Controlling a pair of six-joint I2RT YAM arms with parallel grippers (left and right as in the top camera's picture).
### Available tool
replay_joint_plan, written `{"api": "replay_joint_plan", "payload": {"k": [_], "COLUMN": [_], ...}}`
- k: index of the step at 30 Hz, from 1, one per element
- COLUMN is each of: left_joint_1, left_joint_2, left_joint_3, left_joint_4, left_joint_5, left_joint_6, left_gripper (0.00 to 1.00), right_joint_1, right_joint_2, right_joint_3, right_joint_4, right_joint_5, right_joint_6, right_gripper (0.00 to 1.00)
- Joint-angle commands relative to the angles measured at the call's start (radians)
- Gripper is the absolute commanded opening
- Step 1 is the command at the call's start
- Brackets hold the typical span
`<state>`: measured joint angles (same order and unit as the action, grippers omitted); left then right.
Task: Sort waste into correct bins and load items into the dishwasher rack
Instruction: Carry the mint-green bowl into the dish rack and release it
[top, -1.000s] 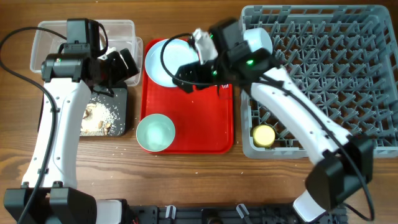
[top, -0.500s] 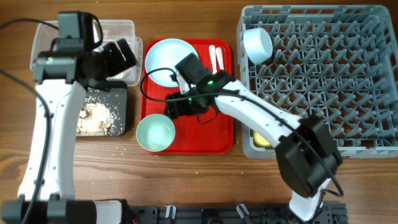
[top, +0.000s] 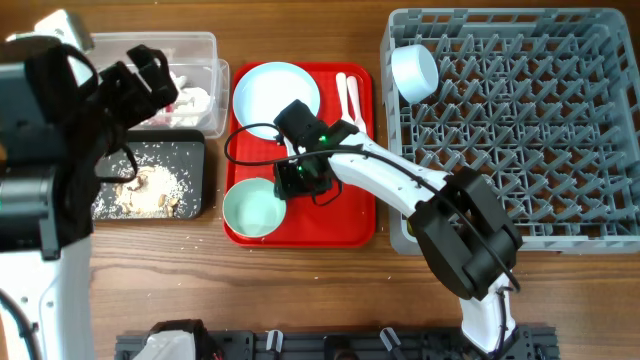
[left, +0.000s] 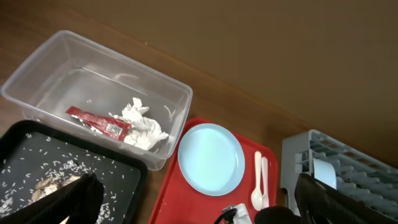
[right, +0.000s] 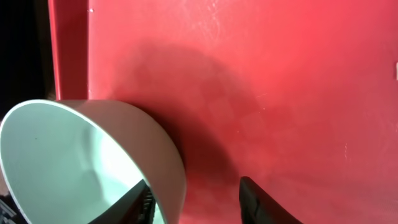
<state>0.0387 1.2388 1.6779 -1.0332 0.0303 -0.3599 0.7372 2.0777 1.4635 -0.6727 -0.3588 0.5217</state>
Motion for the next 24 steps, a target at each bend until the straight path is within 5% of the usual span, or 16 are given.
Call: {"api": "replay_joint_plan", "payload": {"k": [1,3,15,24], "left_joint_1": [0.005,0.005,0.005,0.005], "left_joint_2": [-0.002,0.001,0.003,0.003], "left_joint_3": [0.015,0.015,0.015,0.015], "left_joint_4": [-0.006,-0.014,-0.024,-0.024], "left_joint_5": [-0.024,-0.024,-0.024,-0.024], "left_joint_6": [0.016,0.016,0.016,0.016], "left_gripper": [1.00,1.00,1.00,1.00], "right_joint_1": [0.006,0.006,0.014,-0.208], "right_joint_2": [0.017,0.017,0.005,-0.309], "right_joint_3": [-0.003,-0.003,0.011,0.058], "right_joint_4": [0.002,0.003,-0.023,-0.148], "right_joint_5": [-0.010,-0.029,0.011,0.447], "right_joint_6": [0.005,0.005,0.002,0.004], "right_gripper": [0.15,0.04,0.04,0.04]}}
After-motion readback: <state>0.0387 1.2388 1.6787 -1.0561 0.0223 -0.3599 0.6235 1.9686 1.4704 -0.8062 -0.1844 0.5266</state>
